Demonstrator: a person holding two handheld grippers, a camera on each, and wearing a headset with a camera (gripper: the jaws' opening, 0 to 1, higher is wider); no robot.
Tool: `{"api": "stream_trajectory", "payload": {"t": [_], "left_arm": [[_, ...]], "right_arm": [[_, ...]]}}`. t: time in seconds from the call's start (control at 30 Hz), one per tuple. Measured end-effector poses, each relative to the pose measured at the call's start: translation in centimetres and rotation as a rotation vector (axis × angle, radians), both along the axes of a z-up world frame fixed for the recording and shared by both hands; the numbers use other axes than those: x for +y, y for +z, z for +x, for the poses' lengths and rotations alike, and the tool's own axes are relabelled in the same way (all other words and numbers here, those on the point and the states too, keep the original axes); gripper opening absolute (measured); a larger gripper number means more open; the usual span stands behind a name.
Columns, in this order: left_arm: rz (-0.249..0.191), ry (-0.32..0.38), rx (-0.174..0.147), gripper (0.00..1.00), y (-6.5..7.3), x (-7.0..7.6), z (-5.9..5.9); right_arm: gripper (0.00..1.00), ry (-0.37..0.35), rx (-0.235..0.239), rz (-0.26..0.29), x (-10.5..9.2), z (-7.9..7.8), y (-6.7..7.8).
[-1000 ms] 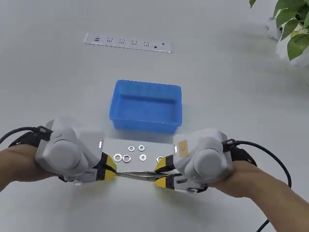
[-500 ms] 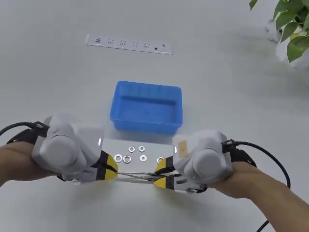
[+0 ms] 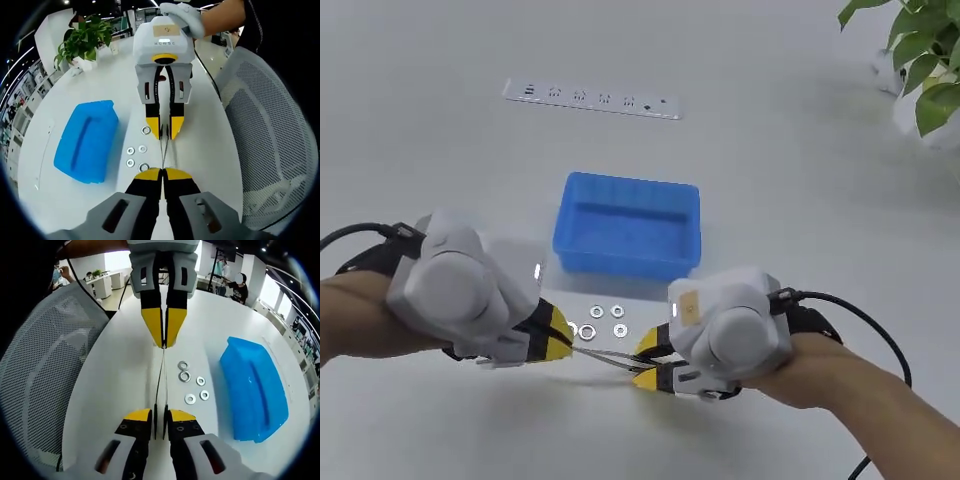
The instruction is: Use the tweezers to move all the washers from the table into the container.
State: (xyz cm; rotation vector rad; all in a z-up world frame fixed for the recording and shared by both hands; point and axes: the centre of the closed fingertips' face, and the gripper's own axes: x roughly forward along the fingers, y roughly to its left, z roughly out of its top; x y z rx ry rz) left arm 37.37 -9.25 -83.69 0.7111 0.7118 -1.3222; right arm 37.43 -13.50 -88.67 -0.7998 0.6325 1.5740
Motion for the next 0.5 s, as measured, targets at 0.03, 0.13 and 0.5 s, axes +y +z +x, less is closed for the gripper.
{"api": "stream_trajectory", "payload": {"t": [0.03,0.13,0.5], "left_arm": [[-0.004,0.002,0.003,0.05,0.1,-0.1,0.0],[-0.006,0.001,0.001,0.05,0.7,-0.3,0.0],[-0.044,0.005,-0.018,0.05,3.1,-1.2,0.7]], "right_arm": [[0.14,0.001,-0.001,-0.001,0.0,0.0,0.0],[0.13,0.002,-0.006,-0.002,0.1,0.0,0.0],[0.12,-0.024,-0.019,0.010,0.2,0.8,1.1]]}}
